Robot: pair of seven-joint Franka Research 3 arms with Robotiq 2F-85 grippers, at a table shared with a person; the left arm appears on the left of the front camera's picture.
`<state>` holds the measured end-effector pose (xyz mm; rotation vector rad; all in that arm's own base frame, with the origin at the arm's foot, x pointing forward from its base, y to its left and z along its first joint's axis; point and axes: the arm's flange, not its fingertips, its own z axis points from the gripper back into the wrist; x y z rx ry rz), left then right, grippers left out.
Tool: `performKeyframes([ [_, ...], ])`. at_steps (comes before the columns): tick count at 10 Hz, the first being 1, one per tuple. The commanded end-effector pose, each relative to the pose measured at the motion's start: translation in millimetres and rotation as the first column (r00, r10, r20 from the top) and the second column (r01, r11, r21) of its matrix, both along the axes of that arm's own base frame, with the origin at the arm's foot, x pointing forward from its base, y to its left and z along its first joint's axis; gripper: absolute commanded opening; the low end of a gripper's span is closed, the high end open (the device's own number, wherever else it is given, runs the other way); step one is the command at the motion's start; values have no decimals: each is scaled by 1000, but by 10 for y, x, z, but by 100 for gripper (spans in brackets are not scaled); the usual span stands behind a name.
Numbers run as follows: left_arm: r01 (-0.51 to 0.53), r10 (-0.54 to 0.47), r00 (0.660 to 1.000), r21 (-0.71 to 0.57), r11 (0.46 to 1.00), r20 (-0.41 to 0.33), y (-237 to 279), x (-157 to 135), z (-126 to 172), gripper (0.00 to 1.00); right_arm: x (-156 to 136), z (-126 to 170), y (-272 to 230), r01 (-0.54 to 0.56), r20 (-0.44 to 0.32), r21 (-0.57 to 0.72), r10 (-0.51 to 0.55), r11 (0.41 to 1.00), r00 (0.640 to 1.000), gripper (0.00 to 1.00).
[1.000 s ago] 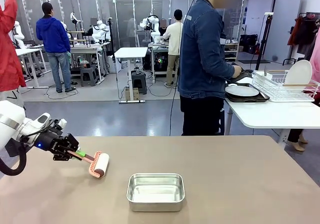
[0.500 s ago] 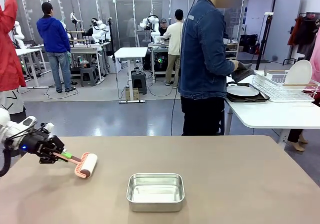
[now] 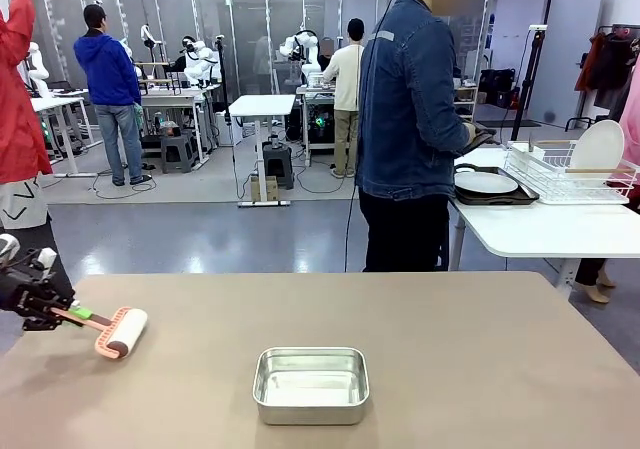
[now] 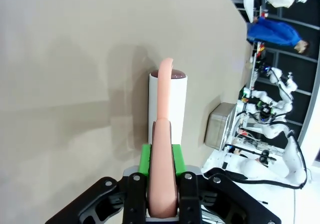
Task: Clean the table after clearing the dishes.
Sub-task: When the right (or left) Handle tray is removed, use the right hand (or left hand) to clean the right (or left) side of the table with the Lint Roller.
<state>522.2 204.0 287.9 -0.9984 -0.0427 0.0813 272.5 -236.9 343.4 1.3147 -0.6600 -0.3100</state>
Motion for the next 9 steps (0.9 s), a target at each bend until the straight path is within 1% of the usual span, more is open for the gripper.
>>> performKeyframes([
  [1,-6,14,999,143,990,-50,369,-91,-277,21,-11,3,27,7,7,0,-7,1000,1000,100],
  [4,-61,72,997,214,975,-42,714,-366,-78,21,-11,3,27,7,7,0,-7,1000,1000,100],
  [5,-99,99,995,207,973,12,818,-482,54,21,-11,3,27,7,7,0,-7,1000,1000,100],
  [7,-139,147,989,296,945,-7,930,-691,312,21,-11,3,27,7,7,0,-7,1000,1000,100],
  [9,-153,154,988,350,924,24,893,-824,621,21,-11,3,27,7,7,0,-7,1000,1000,100],
])
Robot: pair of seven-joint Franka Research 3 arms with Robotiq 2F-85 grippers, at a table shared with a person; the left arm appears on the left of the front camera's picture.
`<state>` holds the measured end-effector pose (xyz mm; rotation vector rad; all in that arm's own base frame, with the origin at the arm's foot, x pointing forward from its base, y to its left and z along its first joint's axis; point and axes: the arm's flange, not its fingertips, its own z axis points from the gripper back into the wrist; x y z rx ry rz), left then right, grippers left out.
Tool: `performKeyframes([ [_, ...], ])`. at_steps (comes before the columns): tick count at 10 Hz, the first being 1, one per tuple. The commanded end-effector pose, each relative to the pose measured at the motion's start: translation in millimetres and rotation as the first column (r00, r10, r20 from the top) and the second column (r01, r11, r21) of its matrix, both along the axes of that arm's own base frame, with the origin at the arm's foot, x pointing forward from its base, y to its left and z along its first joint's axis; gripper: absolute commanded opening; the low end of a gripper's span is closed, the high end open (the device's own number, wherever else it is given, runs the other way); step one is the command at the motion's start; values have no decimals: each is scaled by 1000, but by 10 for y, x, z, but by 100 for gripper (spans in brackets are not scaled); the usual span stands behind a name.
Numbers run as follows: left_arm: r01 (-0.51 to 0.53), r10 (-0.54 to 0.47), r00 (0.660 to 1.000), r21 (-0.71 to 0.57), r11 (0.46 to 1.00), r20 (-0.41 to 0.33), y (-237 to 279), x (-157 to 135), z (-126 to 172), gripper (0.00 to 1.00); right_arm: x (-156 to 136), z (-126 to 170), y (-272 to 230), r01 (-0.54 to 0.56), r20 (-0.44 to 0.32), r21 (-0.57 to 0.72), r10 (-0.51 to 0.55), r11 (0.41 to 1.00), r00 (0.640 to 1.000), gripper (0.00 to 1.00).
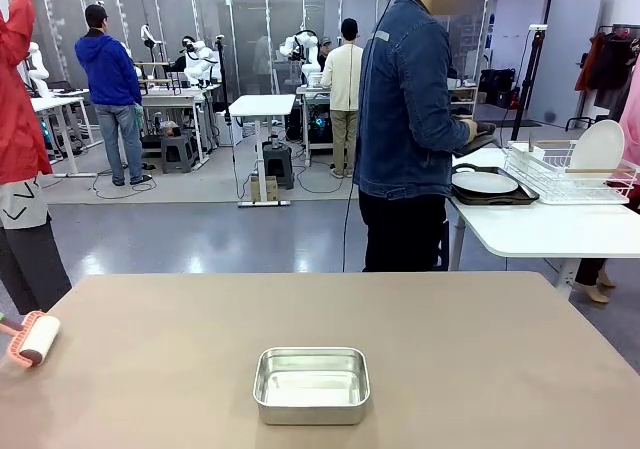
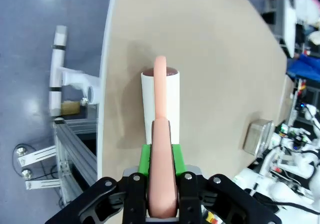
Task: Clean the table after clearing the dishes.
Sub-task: When the right (or left) Handle tray is removed, use the right hand (or left hand) to clean the right (or left) side of the table with the Lint Roller.
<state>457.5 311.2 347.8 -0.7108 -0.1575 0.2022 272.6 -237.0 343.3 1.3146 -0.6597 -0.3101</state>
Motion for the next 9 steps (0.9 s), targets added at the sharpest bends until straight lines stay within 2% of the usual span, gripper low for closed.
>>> performKeyframes([
  [1,9,-6,1000,106,994,-26,-253,-246,222,21,-11,4,28,7,8,0,-7,1000,1000,100],
  [3,4,-5,1000,206,978,4,-442,-421,780,21,-11,4,28,7,8,0,-7,1000,1000,100],
  [4,2,0,1000,260,966,-8,-549,-515,1045,21,-11,4,28,7,8,0,-7,1000,1000,100],
  [5,-31,41,999,351,936,-20,-666,-594,1263,21,-11,4,28,7,8,0,-7,1000,1000,100],
  [6,-28,31,1000,365,931,-2,-793,-642,1441,21,-11,4,28,7,8,0,-7,1000,1000,100],
  [7,7,-7,1000,258,966,-1,-454,-441,1139,21,-11,4,28,7,8,0,-7,1000,1000,100],
  [9,7,-7,1000,258,966,-1,-454,-441,1139,21,-11,4,28,7,8,0,-7,1000,1000,100],
])
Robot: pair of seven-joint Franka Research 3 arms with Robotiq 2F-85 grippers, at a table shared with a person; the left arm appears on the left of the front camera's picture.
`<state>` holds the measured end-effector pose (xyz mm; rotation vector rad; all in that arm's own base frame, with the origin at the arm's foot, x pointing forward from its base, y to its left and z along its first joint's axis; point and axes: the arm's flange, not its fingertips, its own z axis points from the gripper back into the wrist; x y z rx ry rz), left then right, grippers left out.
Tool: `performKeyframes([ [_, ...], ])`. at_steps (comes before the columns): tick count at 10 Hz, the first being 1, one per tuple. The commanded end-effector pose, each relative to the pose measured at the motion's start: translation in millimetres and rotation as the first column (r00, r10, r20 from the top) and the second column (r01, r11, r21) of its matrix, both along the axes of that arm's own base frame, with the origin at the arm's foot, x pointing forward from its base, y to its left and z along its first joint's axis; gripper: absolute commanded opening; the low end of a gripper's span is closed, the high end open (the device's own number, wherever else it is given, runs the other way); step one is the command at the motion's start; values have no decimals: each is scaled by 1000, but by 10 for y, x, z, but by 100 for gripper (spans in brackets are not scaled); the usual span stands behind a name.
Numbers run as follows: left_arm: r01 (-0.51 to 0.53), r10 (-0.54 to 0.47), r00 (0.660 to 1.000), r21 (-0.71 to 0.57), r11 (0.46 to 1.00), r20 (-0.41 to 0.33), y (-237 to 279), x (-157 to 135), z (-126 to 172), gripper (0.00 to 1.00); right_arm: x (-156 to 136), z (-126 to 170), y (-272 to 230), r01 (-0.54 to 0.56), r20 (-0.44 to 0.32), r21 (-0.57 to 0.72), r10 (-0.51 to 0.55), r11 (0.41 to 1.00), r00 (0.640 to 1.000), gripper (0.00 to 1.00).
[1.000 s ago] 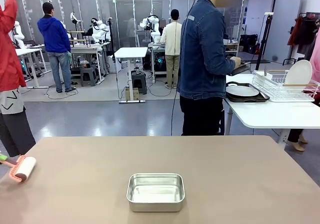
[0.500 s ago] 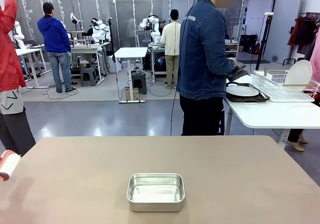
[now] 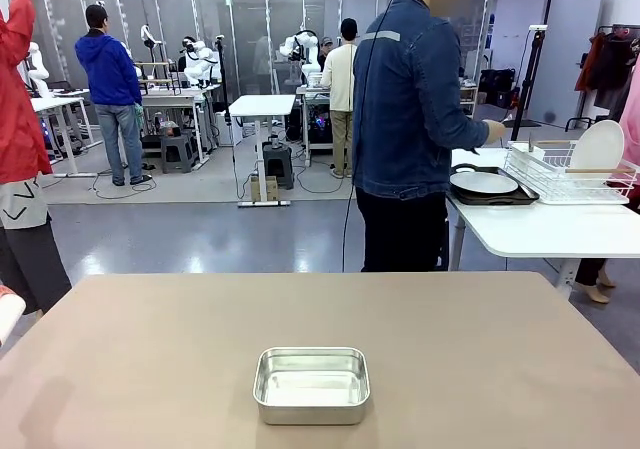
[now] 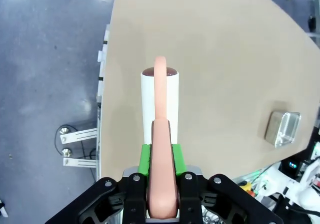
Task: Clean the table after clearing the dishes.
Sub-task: When the right (or left) Handle tray is removed, use the right hand (or left hand) to clean the right (or left) side of the table with the Lint Roller, then place the Lint Roller back on top of the Airtight Container.
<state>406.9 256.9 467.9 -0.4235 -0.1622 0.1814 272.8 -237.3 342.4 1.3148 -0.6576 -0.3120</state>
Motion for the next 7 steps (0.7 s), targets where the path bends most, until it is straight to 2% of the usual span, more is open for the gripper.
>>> performKeyframes([
  [1,9,-9,1000,-26,1000,20,89,65,-62,21,-14,13,31,7,10,0,-7,1000,1000,100],
  [7,9,-9,1000,-26,1000,20,89,65,-62,21,-14,13,31,7,10,0,-7,1000,1000,100],
])
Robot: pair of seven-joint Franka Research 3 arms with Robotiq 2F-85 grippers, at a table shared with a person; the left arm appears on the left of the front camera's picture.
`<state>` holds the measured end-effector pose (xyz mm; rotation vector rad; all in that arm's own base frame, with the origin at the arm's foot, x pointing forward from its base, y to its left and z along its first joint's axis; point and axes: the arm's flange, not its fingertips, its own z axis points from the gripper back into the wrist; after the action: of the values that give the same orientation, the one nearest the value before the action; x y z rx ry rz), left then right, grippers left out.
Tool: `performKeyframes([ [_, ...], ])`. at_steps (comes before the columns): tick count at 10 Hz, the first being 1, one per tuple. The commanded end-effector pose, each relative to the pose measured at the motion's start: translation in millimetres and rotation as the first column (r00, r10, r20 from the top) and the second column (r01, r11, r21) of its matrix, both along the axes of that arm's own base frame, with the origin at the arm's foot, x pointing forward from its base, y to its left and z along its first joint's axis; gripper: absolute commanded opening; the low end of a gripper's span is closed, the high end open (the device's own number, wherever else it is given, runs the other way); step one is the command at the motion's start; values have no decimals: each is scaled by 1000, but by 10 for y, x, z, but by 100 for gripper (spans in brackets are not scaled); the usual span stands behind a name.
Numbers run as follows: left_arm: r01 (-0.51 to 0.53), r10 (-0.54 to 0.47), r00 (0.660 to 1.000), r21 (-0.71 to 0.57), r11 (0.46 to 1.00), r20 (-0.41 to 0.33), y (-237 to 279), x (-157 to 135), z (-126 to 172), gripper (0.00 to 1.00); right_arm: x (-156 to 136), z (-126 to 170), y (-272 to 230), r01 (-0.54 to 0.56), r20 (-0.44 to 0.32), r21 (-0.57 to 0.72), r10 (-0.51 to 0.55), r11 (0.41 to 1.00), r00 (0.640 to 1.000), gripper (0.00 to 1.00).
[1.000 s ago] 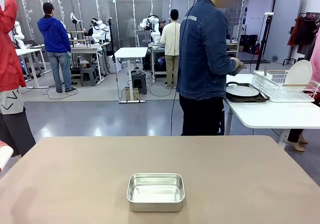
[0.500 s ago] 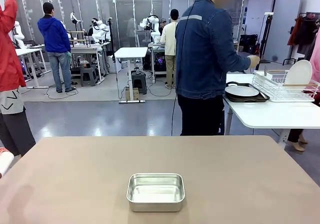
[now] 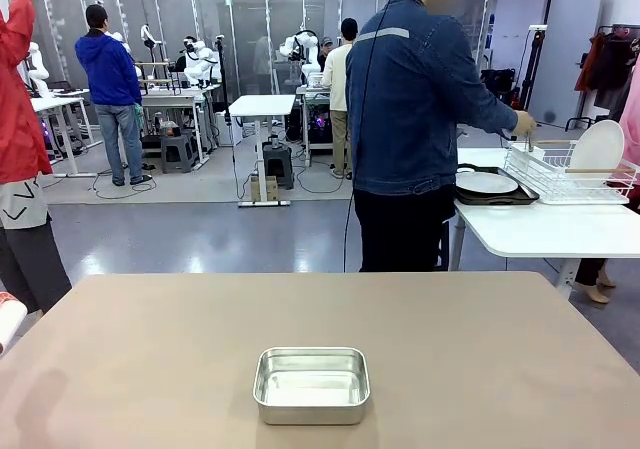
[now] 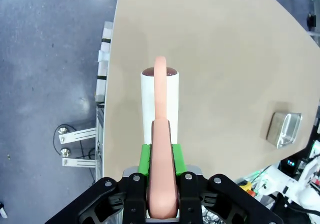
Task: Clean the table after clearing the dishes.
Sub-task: Place the Lint Roller back on top of the Airtight Container.
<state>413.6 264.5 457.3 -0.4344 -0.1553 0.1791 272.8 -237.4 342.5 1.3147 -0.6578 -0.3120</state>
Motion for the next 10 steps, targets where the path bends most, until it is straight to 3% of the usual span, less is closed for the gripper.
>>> performKeyframes([
  [1,4,-4,1000,-15,1000,25,13,-3,44,21,-14,12,32,7,10,0,-7,1000,1000,100],
  [4,0,0,1000,0,1000,0,0,0,0,21,-14,12,32,7,10,0,-7,1000,1000,100],
  [5,131,-143,987,161,978,69,-423,108,483,21,-14,12,32,7,10,0,-7,1000,1000,100],
  [6,249,-297,945,291,924,135,-954,115,868,21,-14,12,32,7,10,0,-7,1000,1000,100],
  [7,350,-424,897,389,852,122,-1504,80,1117,21,-14,12,32,7,10,0,-7,1000,1000,100],
  [8,446,-560,827,540,714,57,-2153,-15,1312,21,-14,12,32,7,10,0,-7,1000,1000,100],
  [10,618,-791,609,657,433,-51,-3228,-254,1512,21,-14,12,32,7,10,0,-7,1000,1000,100],
])
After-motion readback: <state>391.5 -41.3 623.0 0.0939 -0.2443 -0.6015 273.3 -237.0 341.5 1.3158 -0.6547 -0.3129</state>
